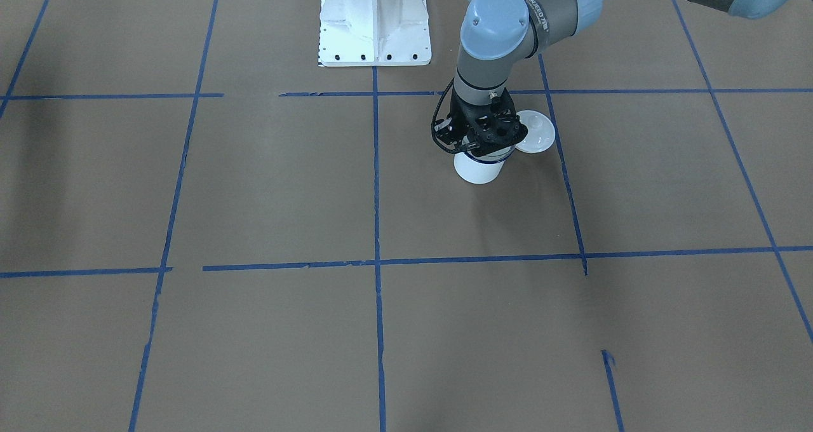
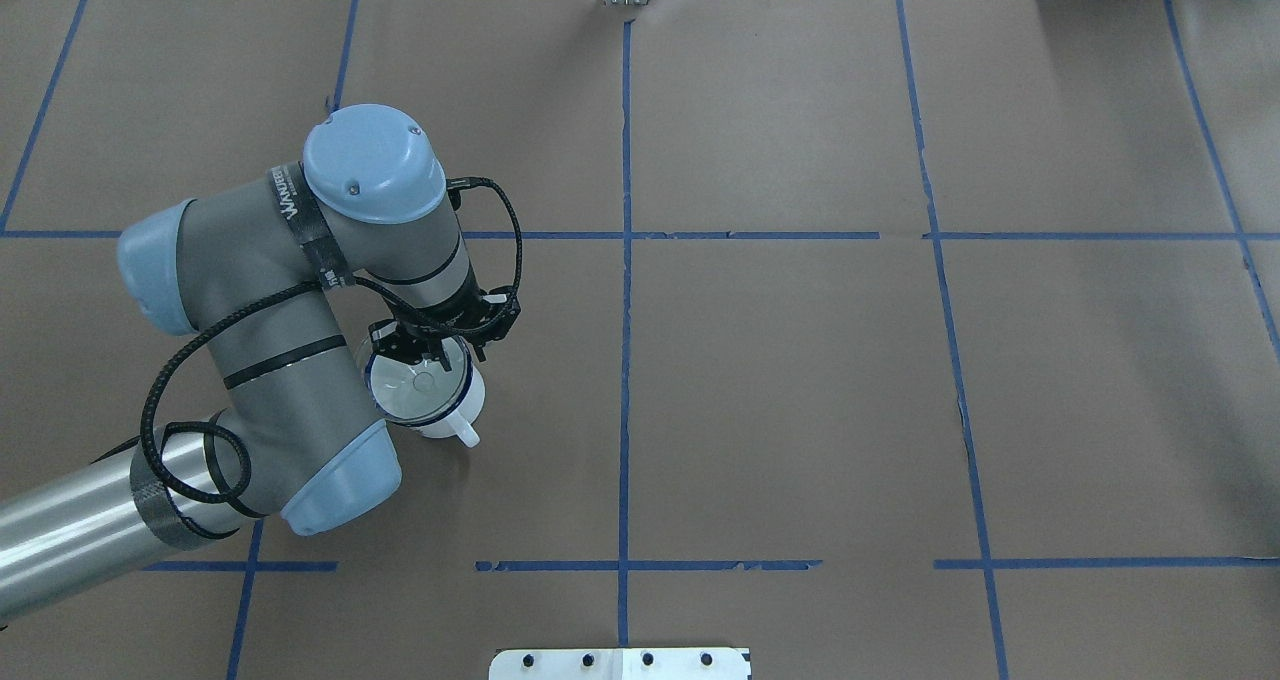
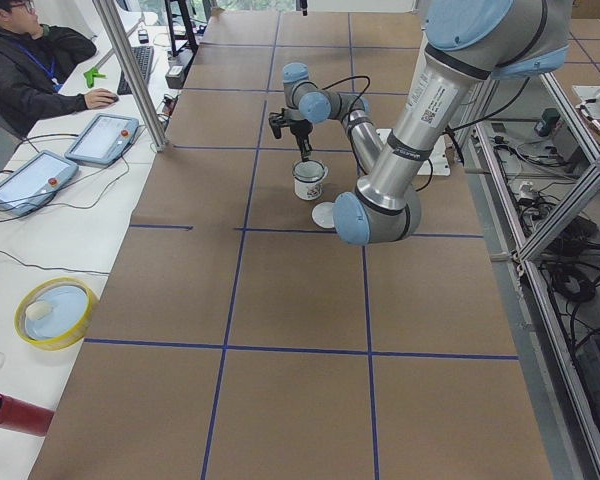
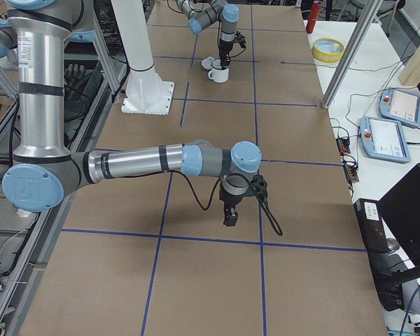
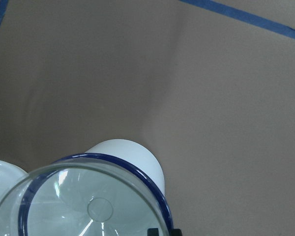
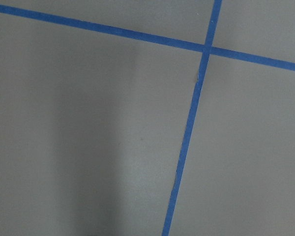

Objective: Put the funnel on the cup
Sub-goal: 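Open the left gripper and withdraw it away from the mug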

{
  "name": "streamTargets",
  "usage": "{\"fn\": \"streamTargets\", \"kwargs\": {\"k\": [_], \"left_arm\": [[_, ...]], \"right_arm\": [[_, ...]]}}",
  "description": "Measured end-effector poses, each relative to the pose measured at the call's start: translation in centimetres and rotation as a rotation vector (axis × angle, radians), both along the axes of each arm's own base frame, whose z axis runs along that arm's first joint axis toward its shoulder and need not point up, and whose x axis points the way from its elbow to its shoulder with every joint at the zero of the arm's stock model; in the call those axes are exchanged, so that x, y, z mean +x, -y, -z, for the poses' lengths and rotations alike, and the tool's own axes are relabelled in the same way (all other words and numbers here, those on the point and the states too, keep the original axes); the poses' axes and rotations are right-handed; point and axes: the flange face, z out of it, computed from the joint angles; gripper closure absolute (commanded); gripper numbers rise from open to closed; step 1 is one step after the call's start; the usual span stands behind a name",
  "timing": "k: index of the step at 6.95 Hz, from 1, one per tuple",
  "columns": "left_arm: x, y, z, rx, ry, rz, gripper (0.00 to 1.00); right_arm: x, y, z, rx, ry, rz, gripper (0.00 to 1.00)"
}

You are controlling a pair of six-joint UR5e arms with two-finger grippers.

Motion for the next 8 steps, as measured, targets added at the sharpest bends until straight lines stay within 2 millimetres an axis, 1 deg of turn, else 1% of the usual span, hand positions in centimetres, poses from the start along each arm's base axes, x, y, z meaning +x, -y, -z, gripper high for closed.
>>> {"fn": "streamTargets", "kwargs": {"k": [1, 2, 3, 4, 5, 6, 7, 8], "left_arm": [[-0.3, 0.0, 0.2, 0.005, -0.003, 0.001, 0.00], [-1.3, 0.5, 0.1, 0.033, -0.008, -0.007, 0.00], [-3.8, 1.6, -0.6, 0.096, -0.017, -0.026, 0.00], [-8.0, 2.9, -2.4, 0.179, -0.026, -0.045, 0.00], [-13.5, 4.3, -5.2, 0.271, -0.018, -0.067, 0.00], [-19.3, 6.0, -8.4, 0.353, 0.006, -0.107, 0.00], [-25.2, 7.1, -12.2, 0.420, 0.036, -0.172, 0.00], [-31.6, 7.5, -16.9, 0.469, 0.076, -0.239, 0.00]], "right_arm": [[0.0, 0.0, 0.0, 0.000, 0.000, 0.000, 0.00], [0.0, 0.0, 0.0, 0.000, 0.000, 0.000, 0.00], [0.0, 0.0, 0.0, 0.000, 0.000, 0.000, 0.00], [0.0, 0.0, 0.0, 0.000, 0.000, 0.000, 0.00], [0.0, 0.0, 0.0, 0.000, 0.000, 0.000, 0.00], [0.0, 0.0, 0.0, -0.001, 0.000, 0.000, 0.00], [0.0, 0.0, 0.0, -0.001, 0.000, 0.000, 0.00], [0.0, 0.0, -0.1, -0.001, 0.000, 0.000, 0.00]]}}
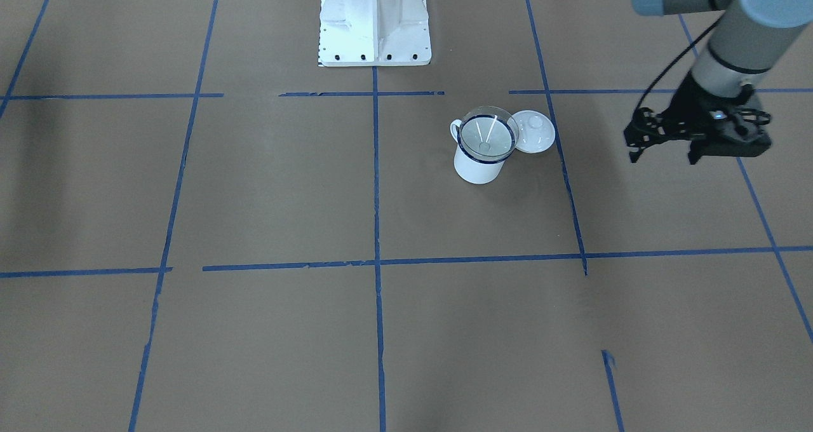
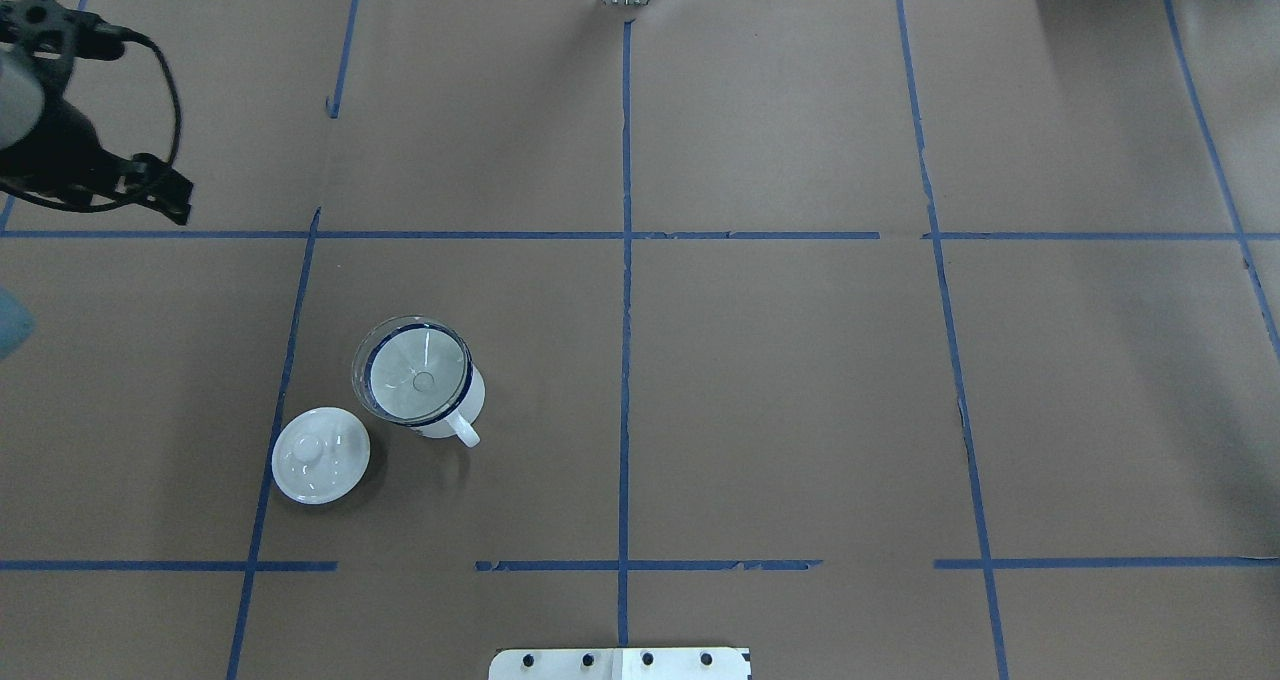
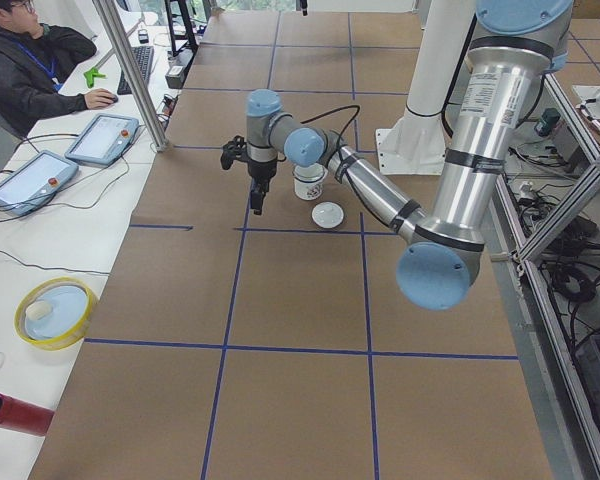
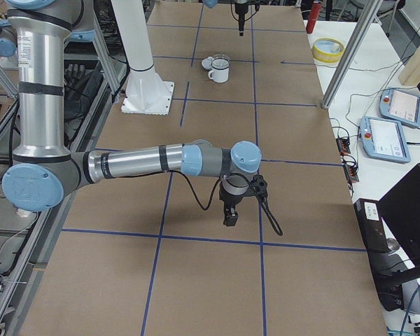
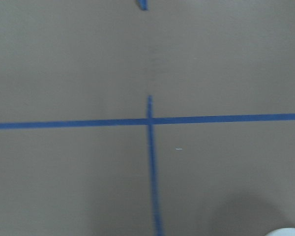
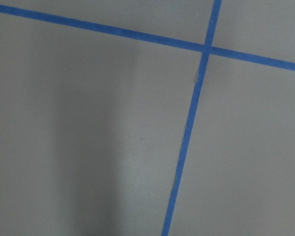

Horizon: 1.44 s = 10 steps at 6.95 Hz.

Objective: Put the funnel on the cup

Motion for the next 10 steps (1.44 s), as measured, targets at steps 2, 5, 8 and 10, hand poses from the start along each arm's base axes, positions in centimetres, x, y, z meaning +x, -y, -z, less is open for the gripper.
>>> {"fn": "streamTargets", "kwargs": {"k": [2, 5, 8, 10], "left_arm": [[-15.3, -1.4, -11.4, 0.074, 0.112, -0.107, 0.00], [-27.3, -6.4, -26.3, -0.073, -0.021, -0.058, 0.00], [-27.9, -7.1, -26.2, -0.064, -0.056, -0.040, 0.00], [-27.8, -6.6, -24.7, -0.033, -0.060, -0.043, 0.00]], "right_arm": [[0.0, 0.0, 0.0, 0.000, 0.000, 0.000, 0.00], [0.0, 0.0, 0.0, 0.000, 0.000, 0.000, 0.00], [0.0, 0.0, 0.0, 0.000, 0.000, 0.000, 0.00], [0.0, 0.0, 0.0, 0.000, 0.000, 0.000, 0.00]]}}
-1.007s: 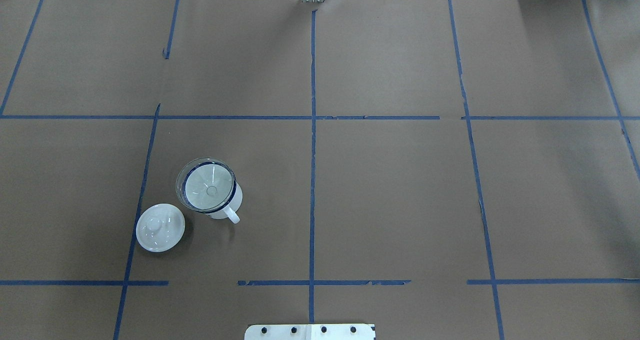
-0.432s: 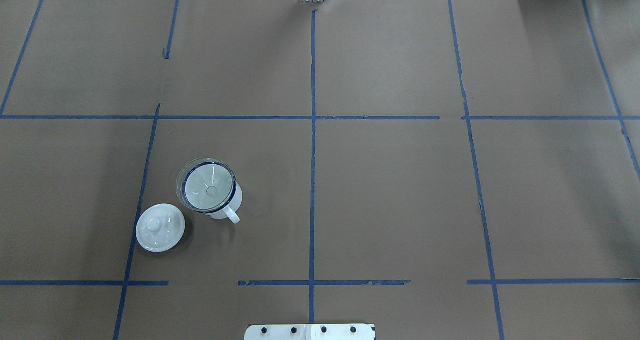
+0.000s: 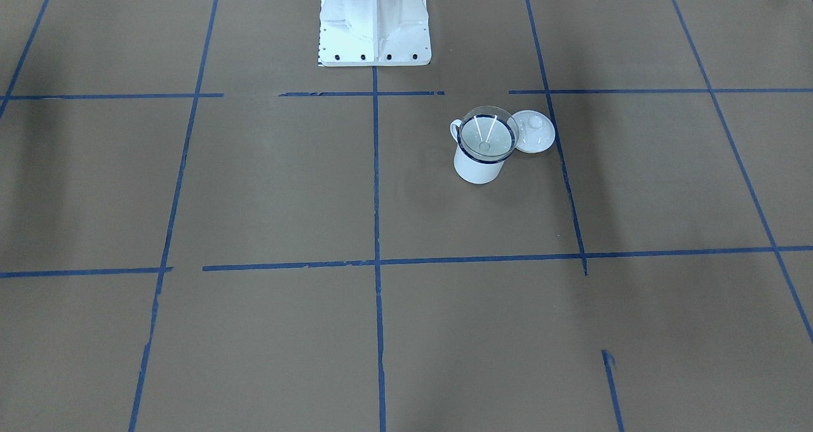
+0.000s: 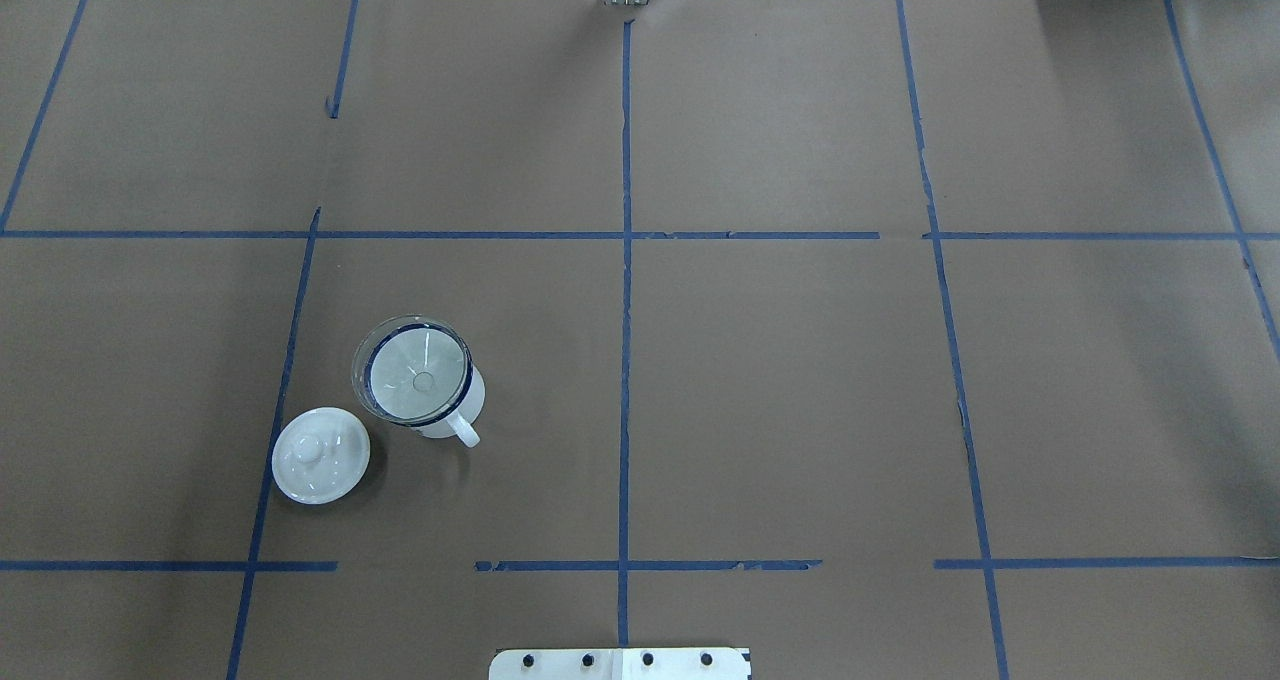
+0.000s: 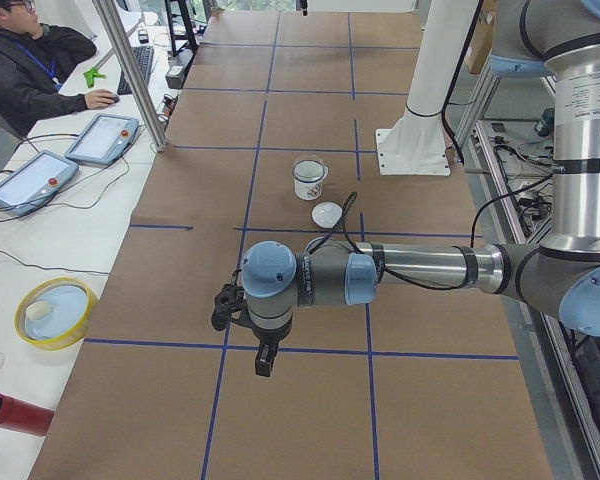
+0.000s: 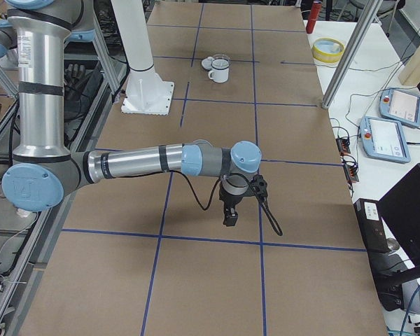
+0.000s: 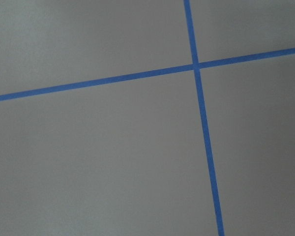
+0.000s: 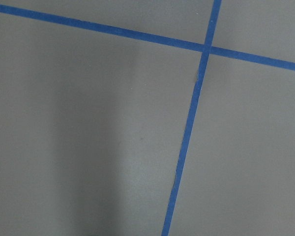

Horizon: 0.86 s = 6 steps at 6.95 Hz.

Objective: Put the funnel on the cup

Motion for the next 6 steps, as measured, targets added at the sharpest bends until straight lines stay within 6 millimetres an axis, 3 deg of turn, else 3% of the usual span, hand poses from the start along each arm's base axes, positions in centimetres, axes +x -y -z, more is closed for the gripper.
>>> {"fn": "streamTargets", "kwargs": {"k": [4, 6], "left_arm": [[0.1, -0.4, -0.4, -0.003, -0.001, -0.008, 0.00], [0.0, -0.4, 0.6, 0.021, 0.002, -0.008, 0.00]], "right_arm": [[0.0, 0.0, 0.0, 0.001, 0.000, 0.000, 0.00], [0.0, 0.0, 0.0, 0.000, 0.000, 0.000, 0.00]]}}
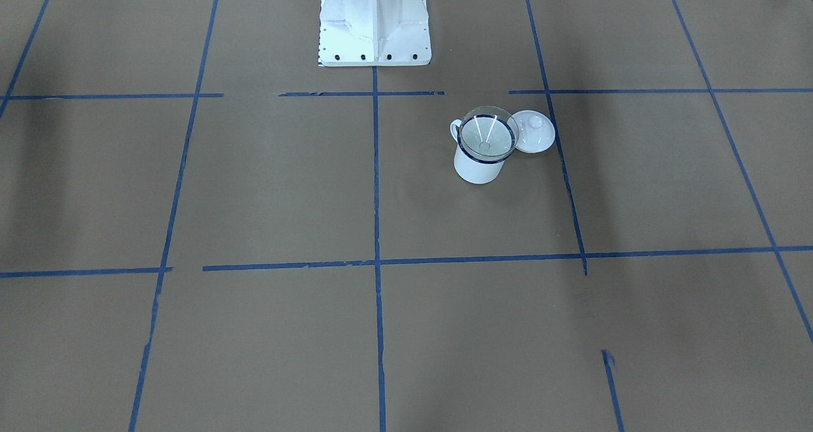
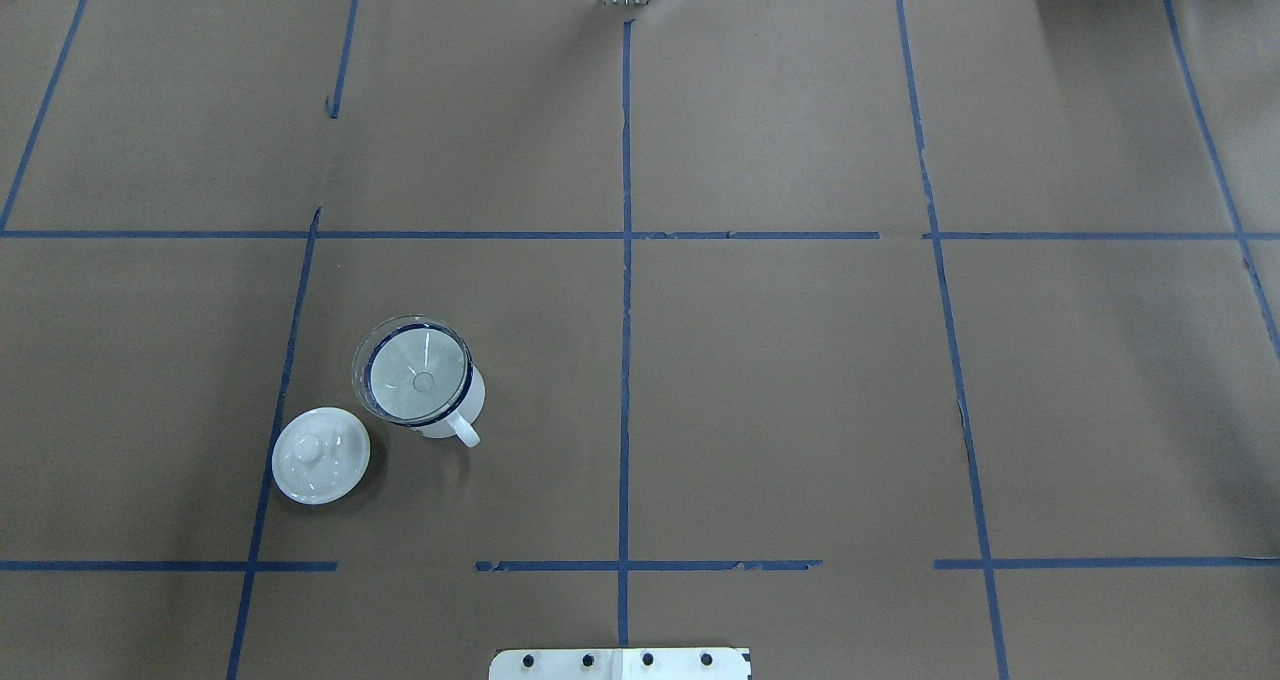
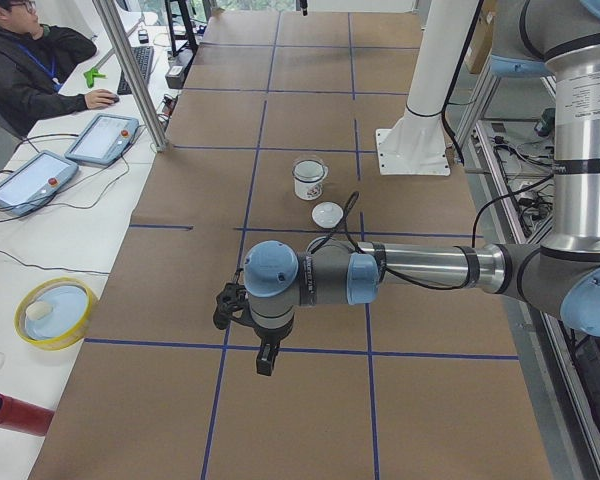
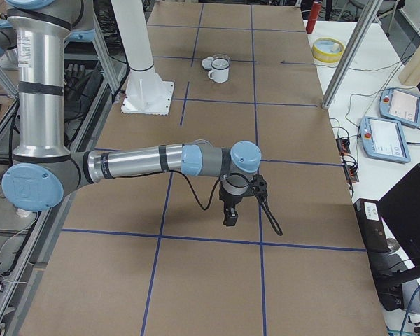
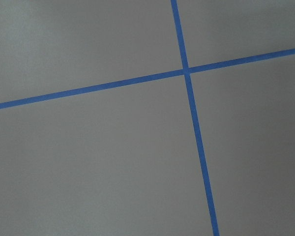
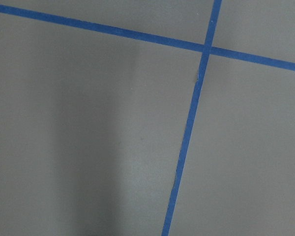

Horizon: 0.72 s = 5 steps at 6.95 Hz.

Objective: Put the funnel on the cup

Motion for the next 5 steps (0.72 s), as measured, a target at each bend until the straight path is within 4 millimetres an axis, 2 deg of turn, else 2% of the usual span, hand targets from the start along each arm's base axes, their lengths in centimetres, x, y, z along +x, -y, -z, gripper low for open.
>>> {"fn": "streamTargets", "kwargs": {"k": [2, 5], "left_arm": [[-0.01, 0.03, 0.81, 0.015, 0.002, 0.000, 0.00], [-0.09, -0.05, 0.99, 0.017, 0.002, 0.002, 0.00]], "right_arm": [[0.00, 0.02, 0.02, 0.000, 0.000, 0.000, 0.00], [0.00, 0.00, 0.01, 0.000, 0.000, 0.000, 0.00]]}}
